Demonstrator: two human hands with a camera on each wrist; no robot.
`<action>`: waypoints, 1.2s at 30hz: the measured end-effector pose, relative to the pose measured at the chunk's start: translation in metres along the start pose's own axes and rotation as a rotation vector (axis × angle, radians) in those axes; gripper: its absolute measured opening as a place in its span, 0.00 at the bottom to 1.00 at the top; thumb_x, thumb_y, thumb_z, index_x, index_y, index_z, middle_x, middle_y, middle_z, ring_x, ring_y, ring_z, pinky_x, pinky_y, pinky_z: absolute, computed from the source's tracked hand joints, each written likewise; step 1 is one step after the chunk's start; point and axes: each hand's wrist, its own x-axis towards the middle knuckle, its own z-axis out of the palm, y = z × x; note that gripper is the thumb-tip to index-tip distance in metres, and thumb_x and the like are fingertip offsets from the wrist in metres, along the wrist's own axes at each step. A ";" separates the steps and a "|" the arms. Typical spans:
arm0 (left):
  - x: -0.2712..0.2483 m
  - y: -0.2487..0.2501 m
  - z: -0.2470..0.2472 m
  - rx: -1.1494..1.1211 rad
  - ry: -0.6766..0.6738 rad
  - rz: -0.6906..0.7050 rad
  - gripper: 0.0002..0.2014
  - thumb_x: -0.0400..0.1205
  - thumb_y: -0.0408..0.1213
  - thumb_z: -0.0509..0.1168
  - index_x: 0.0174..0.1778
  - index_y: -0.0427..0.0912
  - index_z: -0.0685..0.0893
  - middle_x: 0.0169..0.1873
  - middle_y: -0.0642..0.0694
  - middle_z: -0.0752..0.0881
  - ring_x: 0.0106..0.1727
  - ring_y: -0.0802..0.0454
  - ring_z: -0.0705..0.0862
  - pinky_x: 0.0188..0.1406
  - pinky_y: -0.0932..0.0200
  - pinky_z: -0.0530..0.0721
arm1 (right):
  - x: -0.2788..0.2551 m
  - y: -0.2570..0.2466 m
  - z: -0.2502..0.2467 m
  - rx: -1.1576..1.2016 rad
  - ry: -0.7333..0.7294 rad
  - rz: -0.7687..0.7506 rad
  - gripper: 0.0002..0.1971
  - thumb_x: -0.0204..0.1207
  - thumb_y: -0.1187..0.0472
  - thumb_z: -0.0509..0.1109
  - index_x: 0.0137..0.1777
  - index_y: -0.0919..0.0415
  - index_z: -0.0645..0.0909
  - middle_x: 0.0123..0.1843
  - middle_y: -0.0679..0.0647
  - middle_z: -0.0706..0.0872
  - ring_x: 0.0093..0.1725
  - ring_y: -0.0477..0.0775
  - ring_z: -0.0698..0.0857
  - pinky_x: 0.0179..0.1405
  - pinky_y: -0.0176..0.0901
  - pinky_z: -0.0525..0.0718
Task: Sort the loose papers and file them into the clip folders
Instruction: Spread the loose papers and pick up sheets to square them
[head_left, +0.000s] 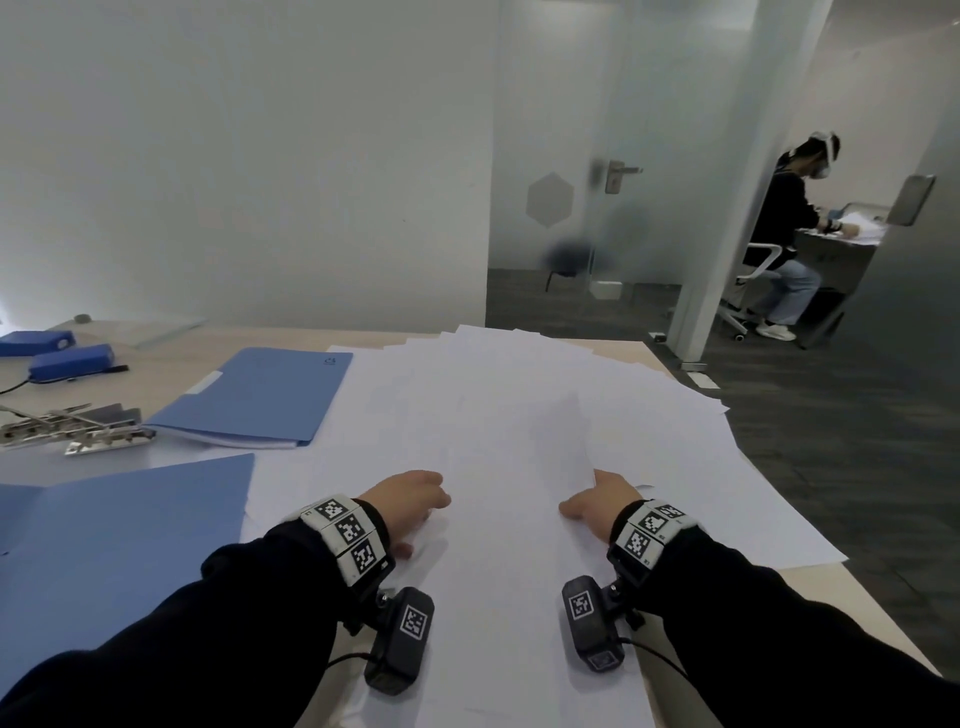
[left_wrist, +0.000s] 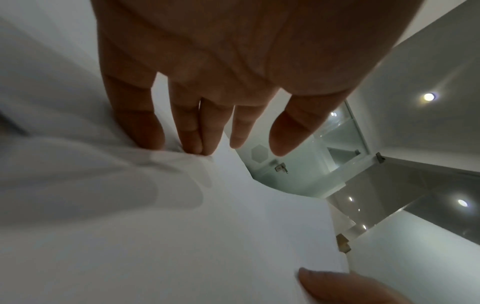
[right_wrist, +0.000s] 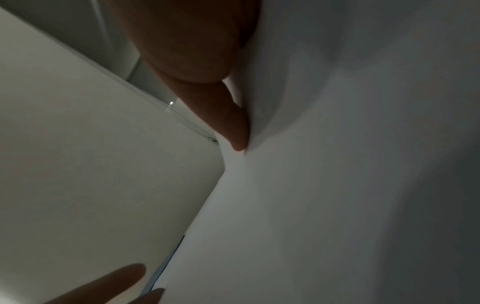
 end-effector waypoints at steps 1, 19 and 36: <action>0.001 -0.002 -0.003 -0.037 0.025 0.002 0.22 0.84 0.34 0.65 0.76 0.47 0.76 0.73 0.46 0.76 0.66 0.48 0.76 0.57 0.51 0.80 | -0.002 0.000 -0.002 0.010 0.012 -0.030 0.10 0.70 0.67 0.74 0.51 0.61 0.83 0.49 0.59 0.89 0.51 0.61 0.87 0.52 0.46 0.83; 0.000 -0.007 -0.045 -0.160 0.059 0.084 0.10 0.77 0.45 0.75 0.42 0.42 0.88 0.44 0.38 0.92 0.46 0.37 0.91 0.55 0.38 0.89 | -0.023 -0.015 -0.031 0.537 0.107 -0.279 0.08 0.74 0.63 0.77 0.52 0.64 0.87 0.42 0.57 0.93 0.40 0.58 0.92 0.41 0.46 0.88; 0.021 -0.021 -0.015 -0.045 -0.047 0.050 0.20 0.68 0.32 0.77 0.57 0.39 0.86 0.49 0.41 0.92 0.52 0.39 0.90 0.62 0.40 0.85 | -0.022 -0.019 -0.011 0.193 -0.065 -0.064 0.15 0.79 0.58 0.72 0.62 0.62 0.76 0.55 0.52 0.79 0.55 0.52 0.82 0.41 0.25 0.77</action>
